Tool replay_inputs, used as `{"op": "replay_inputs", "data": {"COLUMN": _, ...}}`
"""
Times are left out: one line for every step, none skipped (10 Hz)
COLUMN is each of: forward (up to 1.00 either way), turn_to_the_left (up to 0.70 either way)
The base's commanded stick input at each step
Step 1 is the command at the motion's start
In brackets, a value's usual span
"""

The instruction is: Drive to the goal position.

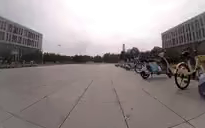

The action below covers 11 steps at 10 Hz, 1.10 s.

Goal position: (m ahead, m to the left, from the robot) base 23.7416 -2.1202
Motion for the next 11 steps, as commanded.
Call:
{"op": "replay_inputs", "data": {"forward": 1.00, "turn_to_the_left": 0.00}}
{"op": "replay_inputs", "data": {"forward": 1.00, "turn_to_the_left": -0.28}}
{"op": "replay_inputs", "data": {"forward": 1.00, "turn_to_the_left": -0.15}}
{"op": "replay_inputs", "data": {"forward": 1.00, "turn_to_the_left": 0.00}}
{"op": "replay_inputs", "data": {"forward": 1.00, "turn_to_the_left": -0.03}}
{"op": "replay_inputs", "data": {"forward": 1.00, "turn_to_the_left": -0.18}}
{"op": "replay_inputs", "data": {"forward": 1.00, "turn_to_the_left": -0.38}}
{"op": "replay_inputs", "data": {"forward": 1.00, "turn_to_the_left": -0.15}}
{"op": "replay_inputs", "data": {"forward": 1.00, "turn_to_the_left": -0.04}}
{"op": "replay_inputs", "data": {"forward": 1.00, "turn_to_the_left": -0.31}}
{"op": "replay_inputs", "data": {"forward": 1.00, "turn_to_the_left": -0.07}}
